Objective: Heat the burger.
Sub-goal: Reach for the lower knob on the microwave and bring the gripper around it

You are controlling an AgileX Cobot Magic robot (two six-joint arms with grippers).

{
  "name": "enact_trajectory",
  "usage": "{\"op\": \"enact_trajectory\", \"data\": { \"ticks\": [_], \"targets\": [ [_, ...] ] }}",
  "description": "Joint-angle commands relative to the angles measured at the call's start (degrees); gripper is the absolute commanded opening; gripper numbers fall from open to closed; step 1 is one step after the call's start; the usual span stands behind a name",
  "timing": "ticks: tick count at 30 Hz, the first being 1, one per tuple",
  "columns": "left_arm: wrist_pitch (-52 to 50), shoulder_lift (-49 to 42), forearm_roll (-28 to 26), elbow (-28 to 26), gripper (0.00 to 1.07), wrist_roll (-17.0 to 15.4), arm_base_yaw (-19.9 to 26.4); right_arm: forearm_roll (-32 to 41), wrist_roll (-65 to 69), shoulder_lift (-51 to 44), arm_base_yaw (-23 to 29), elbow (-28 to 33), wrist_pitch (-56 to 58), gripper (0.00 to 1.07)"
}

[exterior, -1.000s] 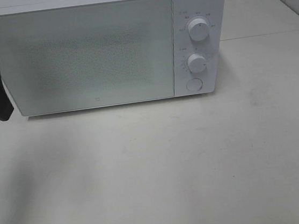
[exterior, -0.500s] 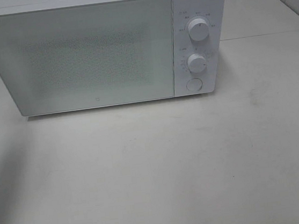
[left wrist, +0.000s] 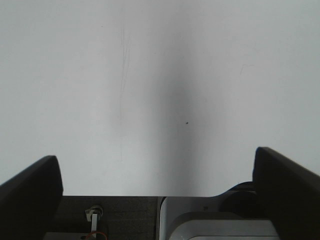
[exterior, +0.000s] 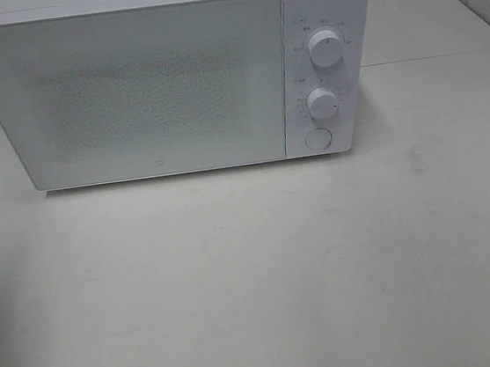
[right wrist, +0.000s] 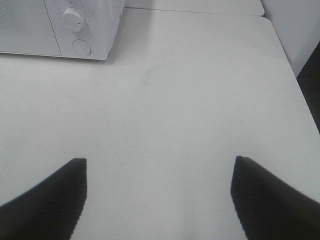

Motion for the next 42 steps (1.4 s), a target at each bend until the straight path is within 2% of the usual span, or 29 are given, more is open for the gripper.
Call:
{"op": "enact_trajectory", "data": {
  "ticks": [1,10,12,16,18,21,26,36,38,39,40,42],
  "targets": [
    [-4.13,-7.91,0.52,5.50,0.98,-0.06,0.23,-0.06,-0.17,-1.49,-0.23,0.23,-0.40,0.76],
    [-8.88,-20.80,0.57,11.40,0.98,2.35,0.23,-0.06,-0.17,-1.49,-0.23,0.23,-0.40,0.76],
    [-10.94,-27.10,-0.34,13.58,0.98,4.24,0.23,-0.06,-0.17,-1.49,-0.23,0.23,-0.40,0.76],
    [-12.78,-32.09,-2.29,16.39,0.98,6.65,0.23,-0.06,-0.17,-1.49,-0.23,0.23,-0.40,0.76],
    [-13.46,-36.61,-4.81,20.34,0.98,9.28,0.23,-0.06,-0.17,-1.49,-0.23,0.23,-0.40,0.76],
    [-13.98,-40.74,-6.19,23.43,0.98,10.49,0.23,-0.06,-0.17,-1.49,-0.23,0.23,-0.40,0.76],
    [-13.98,-46.35,-5.50,25.84,0.98,10.43,0.23,-0.06,-0.17,-1.49,-0.23,0.23,-0.40,0.76],
    [-11.34,-52.88,-4.58,26.41,0.98,10.20,-1.83,-0.06,-0.17,-1.49,-0.23,0.23,-0.40,0.76],
    [-9.63,-54.43,-3.32,27.39,0.98,9.34,-2.64,-0.06,-0.17,-1.49,-0.23,0.23,-0.40,0.76],
    [-9.68,-55.41,-2.46,27.67,0.98,8.42,-2.81,-0.06,-0.17,-1.49,-0.23,0.23,-0.40,0.76],
    [-9.80,-57.64,-0.74,27.56,0.98,6.13,-2.92,-0.06,-0.17,-1.49,-0.23,0.23,-0.40,0.76],
    [-9.91,-58.56,-0.06,27.62,0.98,5.16,-2.92,-0.06,-0.17,-1.49,-0.23,0.23,-0.40,0.76]
  ]
}}
